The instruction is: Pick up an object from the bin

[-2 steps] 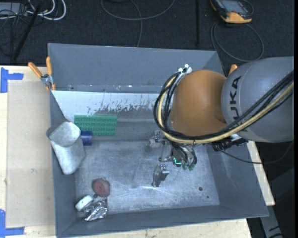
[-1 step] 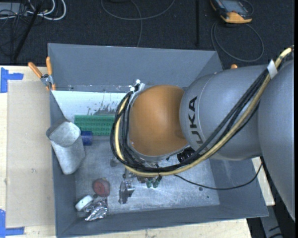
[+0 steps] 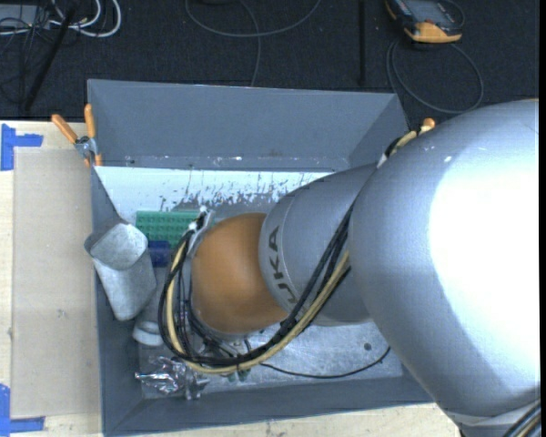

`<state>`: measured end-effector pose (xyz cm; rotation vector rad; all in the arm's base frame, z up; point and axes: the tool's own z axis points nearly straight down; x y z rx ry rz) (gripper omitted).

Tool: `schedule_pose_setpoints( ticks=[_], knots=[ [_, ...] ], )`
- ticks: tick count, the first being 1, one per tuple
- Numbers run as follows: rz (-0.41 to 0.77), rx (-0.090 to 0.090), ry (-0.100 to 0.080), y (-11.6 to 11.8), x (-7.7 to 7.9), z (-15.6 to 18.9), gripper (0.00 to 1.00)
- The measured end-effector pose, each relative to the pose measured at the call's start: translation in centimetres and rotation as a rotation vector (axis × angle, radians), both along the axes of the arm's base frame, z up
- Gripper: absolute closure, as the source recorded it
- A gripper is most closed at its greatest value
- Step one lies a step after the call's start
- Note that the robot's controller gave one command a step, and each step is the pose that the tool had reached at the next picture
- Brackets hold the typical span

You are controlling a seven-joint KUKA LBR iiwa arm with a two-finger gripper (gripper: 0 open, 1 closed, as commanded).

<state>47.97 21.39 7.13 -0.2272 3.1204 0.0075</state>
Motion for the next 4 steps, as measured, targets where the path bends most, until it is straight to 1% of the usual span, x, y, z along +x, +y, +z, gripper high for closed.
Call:
schedule_pose_setpoints(
  ticks=[1, 2, 3, 4],
  knots=[
    [-0.005, -0.004, 0.014, -0.17, -0.33, 0.01, 1.00],
    [-0.008, -0.003, 0.004, -0.26, -0.07, 0.01, 0.00],
    [-0.035, -0.010, 0.010, 0.27, 0.12, -0.02, 0.00],
    [0.120, -0.028, 0.007, 0.31, 0.43, 0.04, 0.00]
  ],
)
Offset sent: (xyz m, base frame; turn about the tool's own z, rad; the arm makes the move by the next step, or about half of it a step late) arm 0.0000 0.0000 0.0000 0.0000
